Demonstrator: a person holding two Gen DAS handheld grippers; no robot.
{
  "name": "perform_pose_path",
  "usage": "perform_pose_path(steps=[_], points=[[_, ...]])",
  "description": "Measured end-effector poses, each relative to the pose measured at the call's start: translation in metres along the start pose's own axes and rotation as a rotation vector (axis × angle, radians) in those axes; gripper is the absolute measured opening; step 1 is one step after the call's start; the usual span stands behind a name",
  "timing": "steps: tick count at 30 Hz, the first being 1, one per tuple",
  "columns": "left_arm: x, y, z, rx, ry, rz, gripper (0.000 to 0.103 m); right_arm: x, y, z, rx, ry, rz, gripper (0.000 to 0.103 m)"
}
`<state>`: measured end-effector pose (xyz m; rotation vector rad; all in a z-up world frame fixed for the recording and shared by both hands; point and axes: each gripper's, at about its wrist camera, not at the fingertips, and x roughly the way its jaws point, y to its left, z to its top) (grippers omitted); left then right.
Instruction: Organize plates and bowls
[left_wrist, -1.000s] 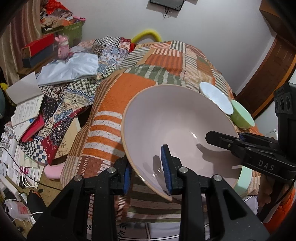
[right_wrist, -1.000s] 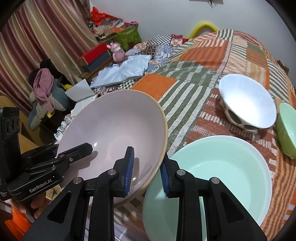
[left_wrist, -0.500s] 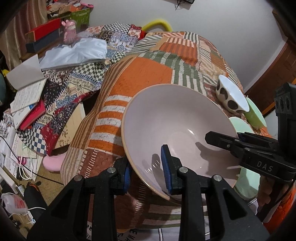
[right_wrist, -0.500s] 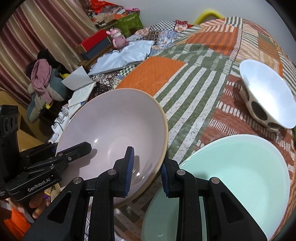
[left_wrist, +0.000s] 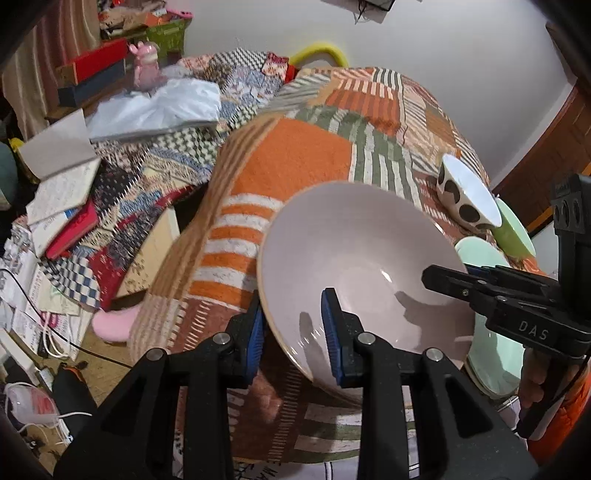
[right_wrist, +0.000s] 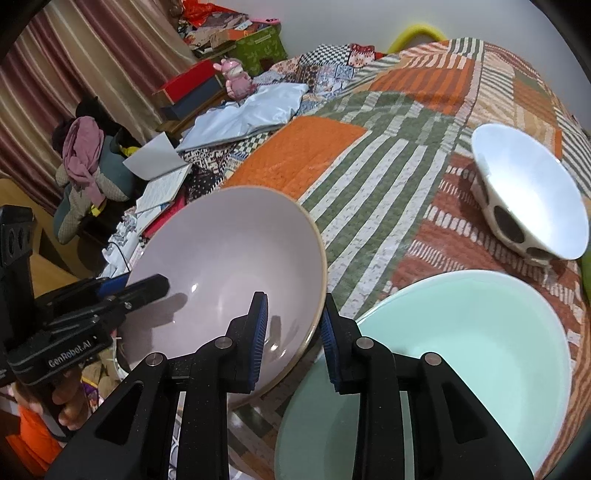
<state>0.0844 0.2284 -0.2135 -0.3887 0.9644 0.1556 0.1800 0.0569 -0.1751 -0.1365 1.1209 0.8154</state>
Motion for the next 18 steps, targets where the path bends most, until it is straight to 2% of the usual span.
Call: perform_pose_path(steps=[9, 15, 18], points=[[-0.039, -0.020, 0.014, 0.052, -0.113, 0.020, 0.029, -0.040, -0.008, 0.003, -0.005, -0.111, -0.031, 0.027], [-0.044, -0.051, 0.023, 0.098, -0.130, -0.003, 0.030, -0.070, -0.027, 0.000, 0.013, -0.179, -0.064, 0.028], [-0.043, -0.069, 0.028, 0.123, -0.134, -0.021, 0.031, -0.082, -0.039, -0.002, 0.030, -0.203, -0.086, 0.033]])
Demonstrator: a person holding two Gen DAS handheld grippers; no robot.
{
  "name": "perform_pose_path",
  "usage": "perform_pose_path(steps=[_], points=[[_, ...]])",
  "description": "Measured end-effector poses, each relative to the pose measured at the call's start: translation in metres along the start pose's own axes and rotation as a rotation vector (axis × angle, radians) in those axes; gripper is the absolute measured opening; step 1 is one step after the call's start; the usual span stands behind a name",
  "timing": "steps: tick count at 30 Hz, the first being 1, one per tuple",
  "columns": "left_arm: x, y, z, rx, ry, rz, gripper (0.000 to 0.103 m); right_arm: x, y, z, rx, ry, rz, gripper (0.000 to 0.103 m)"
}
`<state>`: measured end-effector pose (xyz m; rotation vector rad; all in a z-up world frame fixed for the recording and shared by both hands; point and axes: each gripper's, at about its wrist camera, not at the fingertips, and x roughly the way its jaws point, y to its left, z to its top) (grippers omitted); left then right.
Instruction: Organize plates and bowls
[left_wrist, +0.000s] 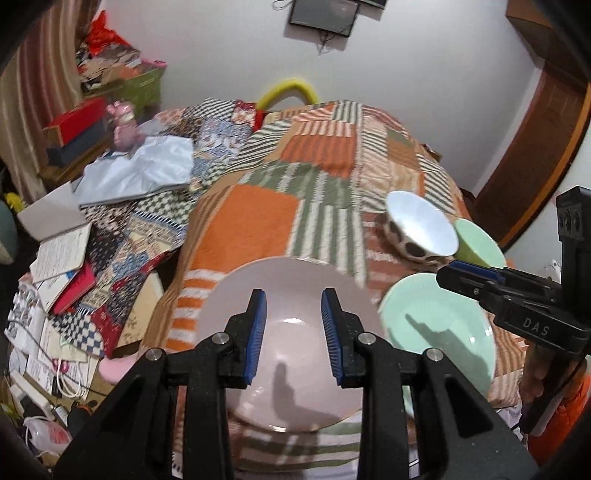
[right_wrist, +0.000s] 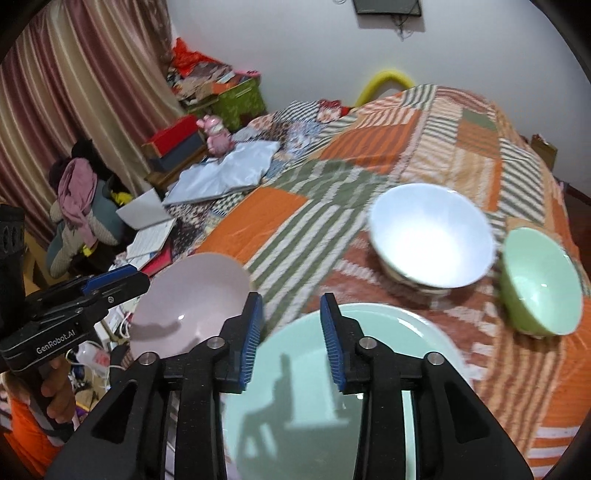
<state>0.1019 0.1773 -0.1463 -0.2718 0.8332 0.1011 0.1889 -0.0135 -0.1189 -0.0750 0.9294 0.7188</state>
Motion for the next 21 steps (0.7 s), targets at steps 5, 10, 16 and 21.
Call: perform_pose_path(steps=[5, 10, 16, 21], points=[[0.010, -0.033, 0.014, 0.045, -0.006, -0.028, 0.042, -0.013, -0.027, 0.000, 0.036, -0.027, -0.038, 0.036], [0.028, -0.059, 0.028, 0.082, 0.007, -0.039, 0.048, -0.019, -0.061, -0.003, 0.097, -0.036, -0.067, 0.037], [0.061, -0.084, 0.046, 0.123, 0.058, -0.055, 0.048, -0.014, -0.094, -0.006, 0.161, -0.025, -0.088, 0.037], [0.092, -0.100, 0.061, 0.152, 0.097, -0.061, 0.048, -0.003, -0.112, -0.006, 0.195, -0.002, -0.099, 0.037]])
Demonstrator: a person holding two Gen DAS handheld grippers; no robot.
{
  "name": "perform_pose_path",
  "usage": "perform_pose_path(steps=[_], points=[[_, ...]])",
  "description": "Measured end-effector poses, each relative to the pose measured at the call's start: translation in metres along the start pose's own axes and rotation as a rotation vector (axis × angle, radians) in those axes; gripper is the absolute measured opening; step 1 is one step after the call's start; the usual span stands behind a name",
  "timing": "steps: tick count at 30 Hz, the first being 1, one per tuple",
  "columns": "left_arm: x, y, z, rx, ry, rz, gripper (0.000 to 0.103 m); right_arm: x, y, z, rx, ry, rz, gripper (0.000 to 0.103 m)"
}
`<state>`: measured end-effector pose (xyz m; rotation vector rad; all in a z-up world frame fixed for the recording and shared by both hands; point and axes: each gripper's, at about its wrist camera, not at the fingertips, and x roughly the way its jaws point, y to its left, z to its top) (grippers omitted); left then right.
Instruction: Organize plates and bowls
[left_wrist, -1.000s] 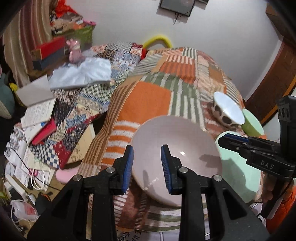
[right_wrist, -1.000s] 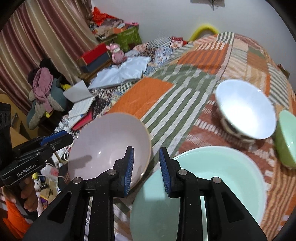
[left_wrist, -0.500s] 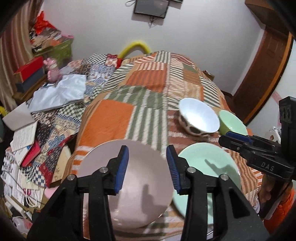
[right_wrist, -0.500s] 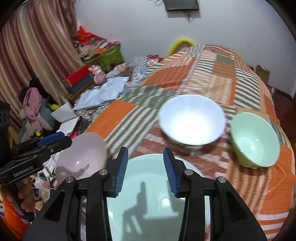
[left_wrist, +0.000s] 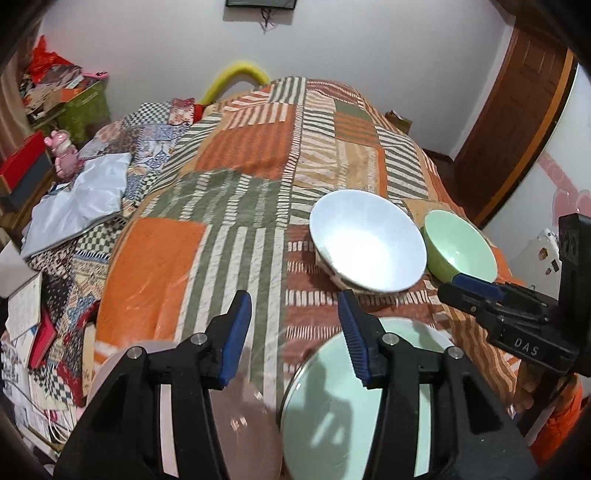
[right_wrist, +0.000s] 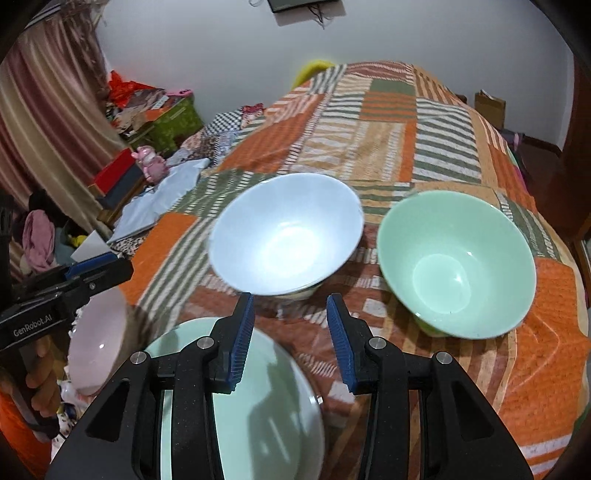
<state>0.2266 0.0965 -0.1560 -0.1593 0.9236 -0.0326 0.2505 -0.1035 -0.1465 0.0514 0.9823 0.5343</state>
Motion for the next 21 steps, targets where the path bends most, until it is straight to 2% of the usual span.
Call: perform_pose_path(steps=[17, 21], points=[[0.092, -0.018, 0.041, 0.079, 0.130, -0.014, 0.048, 0.038, -0.013, 0.012, 0.056, 0.065, 0.011, 0.038], [0.105, -0.022, 0.044, 0.099, 0.145, -0.012, 0.048, 0.041, -0.009, 0.015, 0.046, 0.061, -0.015, 0.038]])
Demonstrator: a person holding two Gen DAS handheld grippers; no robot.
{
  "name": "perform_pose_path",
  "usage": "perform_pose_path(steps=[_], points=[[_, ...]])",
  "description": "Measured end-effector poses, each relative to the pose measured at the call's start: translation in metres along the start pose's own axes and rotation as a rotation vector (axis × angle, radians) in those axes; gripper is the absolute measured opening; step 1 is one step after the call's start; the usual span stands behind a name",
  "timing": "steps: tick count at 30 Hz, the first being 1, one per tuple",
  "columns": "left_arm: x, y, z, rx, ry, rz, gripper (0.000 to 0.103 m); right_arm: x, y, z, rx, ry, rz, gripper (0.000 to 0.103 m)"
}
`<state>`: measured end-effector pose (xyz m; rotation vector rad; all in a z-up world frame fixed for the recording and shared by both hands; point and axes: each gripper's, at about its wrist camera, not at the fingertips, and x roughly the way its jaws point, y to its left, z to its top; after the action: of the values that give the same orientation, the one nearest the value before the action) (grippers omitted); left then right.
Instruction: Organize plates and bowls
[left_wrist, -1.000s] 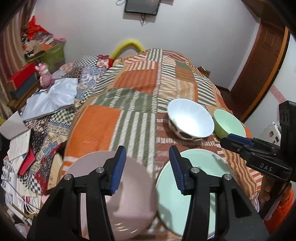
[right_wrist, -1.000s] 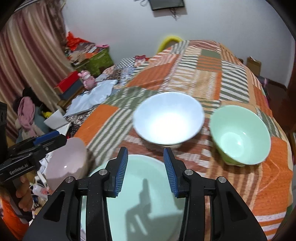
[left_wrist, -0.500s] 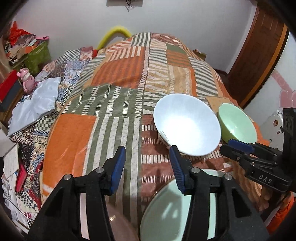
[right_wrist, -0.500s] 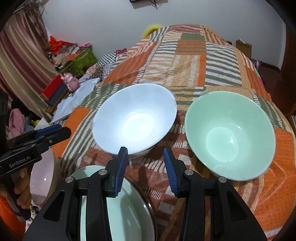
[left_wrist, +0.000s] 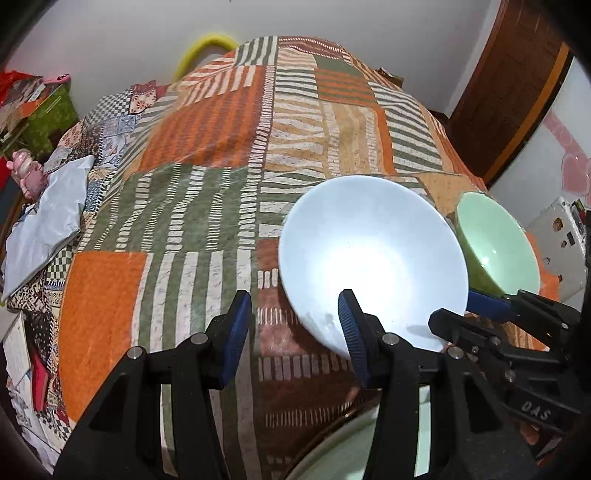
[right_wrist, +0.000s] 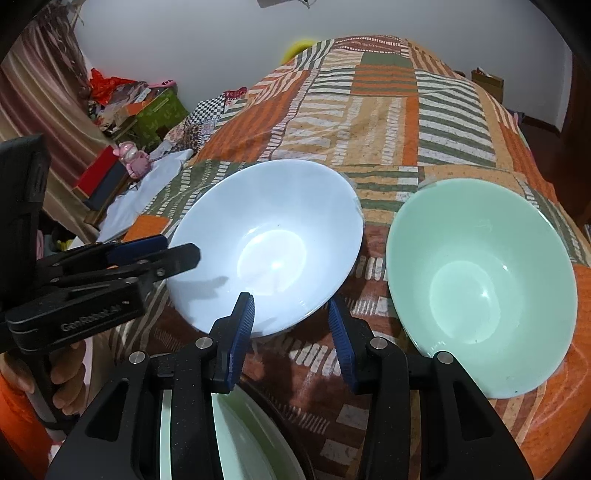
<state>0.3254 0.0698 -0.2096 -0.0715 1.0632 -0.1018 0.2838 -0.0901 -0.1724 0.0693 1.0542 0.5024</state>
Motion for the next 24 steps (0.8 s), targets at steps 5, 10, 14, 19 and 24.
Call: perform_pose_path(steps=[5, 10, 14, 19, 24], points=[[0.014, -0.002, 0.004, 0.001, 0.031, -0.011, 0.047, 0.004, -0.003, 0.002, 0.046, 0.016, 0.010, 0.038], [0.025, -0.008, 0.007, 0.023, 0.037, -0.019, 0.027, 0.005, -0.003, 0.002, 0.070, 0.008, 0.005, 0.038], [0.023, -0.006, 0.006, 0.034, 0.027, -0.007, 0.019, 0.005, -0.002, 0.003, 0.069, 0.016, -0.001, 0.038], [0.012, -0.002, -0.003, 0.051, 0.021, -0.012, 0.019, 0.008, 0.001, 0.003, 0.063, 0.035, 0.025, 0.041], [0.000, 0.009, -0.014, 0.033, 0.028, 0.010, 0.019, 0.012, 0.017, 0.001, 0.004, 0.058, 0.049, 0.041]])
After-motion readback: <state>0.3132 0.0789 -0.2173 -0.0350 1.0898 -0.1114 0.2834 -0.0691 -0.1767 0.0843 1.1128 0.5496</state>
